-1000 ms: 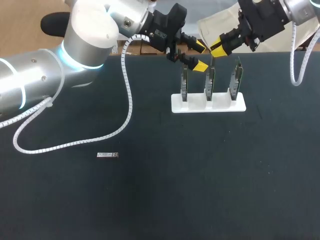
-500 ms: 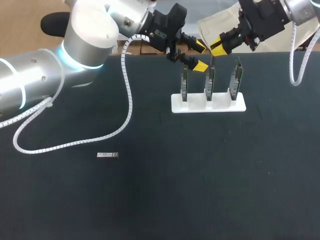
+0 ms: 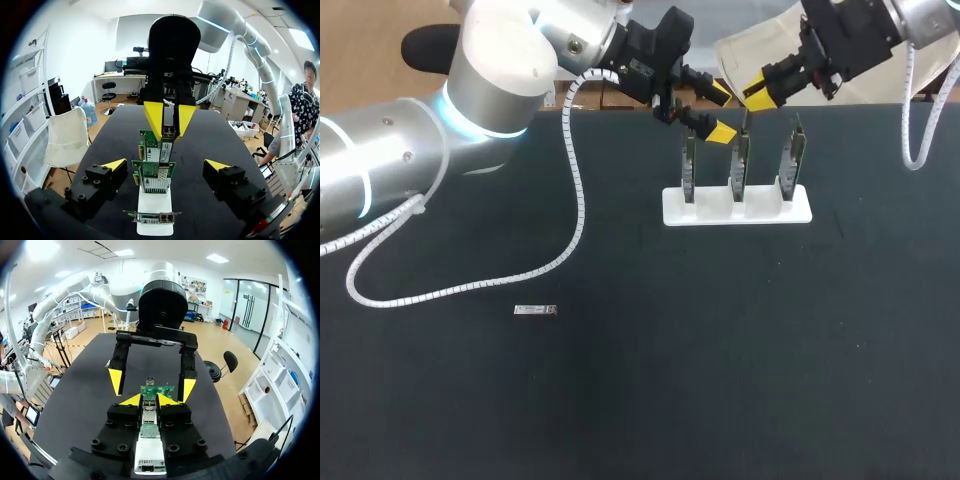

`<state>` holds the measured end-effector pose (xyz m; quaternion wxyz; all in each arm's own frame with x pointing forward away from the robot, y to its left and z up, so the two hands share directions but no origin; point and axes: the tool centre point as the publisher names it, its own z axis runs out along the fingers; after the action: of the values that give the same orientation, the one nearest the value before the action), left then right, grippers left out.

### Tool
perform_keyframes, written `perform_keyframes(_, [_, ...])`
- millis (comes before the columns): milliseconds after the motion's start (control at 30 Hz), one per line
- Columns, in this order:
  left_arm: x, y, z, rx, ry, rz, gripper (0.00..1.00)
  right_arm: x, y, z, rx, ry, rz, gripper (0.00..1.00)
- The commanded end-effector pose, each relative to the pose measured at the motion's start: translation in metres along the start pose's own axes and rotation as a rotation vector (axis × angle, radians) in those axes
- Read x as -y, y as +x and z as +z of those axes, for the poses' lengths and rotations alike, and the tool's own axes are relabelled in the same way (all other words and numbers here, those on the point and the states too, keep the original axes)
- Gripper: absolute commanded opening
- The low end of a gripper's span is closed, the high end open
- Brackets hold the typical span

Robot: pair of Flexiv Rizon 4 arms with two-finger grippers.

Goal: Pick up the optical module with the left hand, and insert it into the network port with the right hand.

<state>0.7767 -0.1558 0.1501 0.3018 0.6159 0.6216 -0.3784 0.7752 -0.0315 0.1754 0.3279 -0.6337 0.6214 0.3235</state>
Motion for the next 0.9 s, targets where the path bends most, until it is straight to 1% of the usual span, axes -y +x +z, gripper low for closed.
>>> perform_keyframes(33, [-0.0019,-0.0004,0.0004,-0.003,0.004,0.000,1.00,0.0031,0.0008,0.0012,0.001,-0.010,0.002,0.00])
perform_keyframes(700, [-0.0019,-0.0004,0.0004,-0.003,0.004,0.000,1.00,0.0034,-0.0026,0.0016,0.005,-0.016,0.003,0.00])
perform_keyframes(900, [-0.0019,-0.0004,0.0004,-0.003,0.004,0.000,1.00,0.0028,-0.0002,0.0029,0.000,-0.020,0.007,0.00])
